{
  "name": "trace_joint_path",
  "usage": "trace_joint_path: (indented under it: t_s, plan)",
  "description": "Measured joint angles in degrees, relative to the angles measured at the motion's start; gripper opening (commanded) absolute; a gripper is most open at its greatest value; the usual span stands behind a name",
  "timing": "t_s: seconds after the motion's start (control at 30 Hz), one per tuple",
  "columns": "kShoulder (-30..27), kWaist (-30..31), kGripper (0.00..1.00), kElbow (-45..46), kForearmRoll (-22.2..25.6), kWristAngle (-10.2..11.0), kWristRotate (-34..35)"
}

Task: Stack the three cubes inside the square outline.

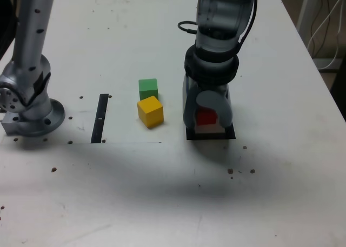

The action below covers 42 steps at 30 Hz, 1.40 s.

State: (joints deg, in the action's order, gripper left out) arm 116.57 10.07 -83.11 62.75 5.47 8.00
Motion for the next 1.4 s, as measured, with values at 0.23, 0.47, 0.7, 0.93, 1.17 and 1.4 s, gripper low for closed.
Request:
trace_joint_path:
  t_s: [0.23, 0.47, 0.7, 0.93, 1.17, 1.4]
  plan:
    - [0.0, -0.14, 0.54, -0.07, 0.0, -0.59, -0.78]
    - [0.74, -0.29, 0.67, -0.06, -0.27, -1.37, -1.58]
    - [1.48, -1.07, 0.67, -0.03, -0.44, -1.06, -1.76]
    - [1.7, -1.59, 0.68, 0.08, -0.48, -0.87, -2.08]
    - [2.23, -1.6, 0.81, 0.17, -0.48, -1.06, -2.56]
    - [2.3, -1.6, 0.98, 0.24, -0.48, -1.07, -2.91]
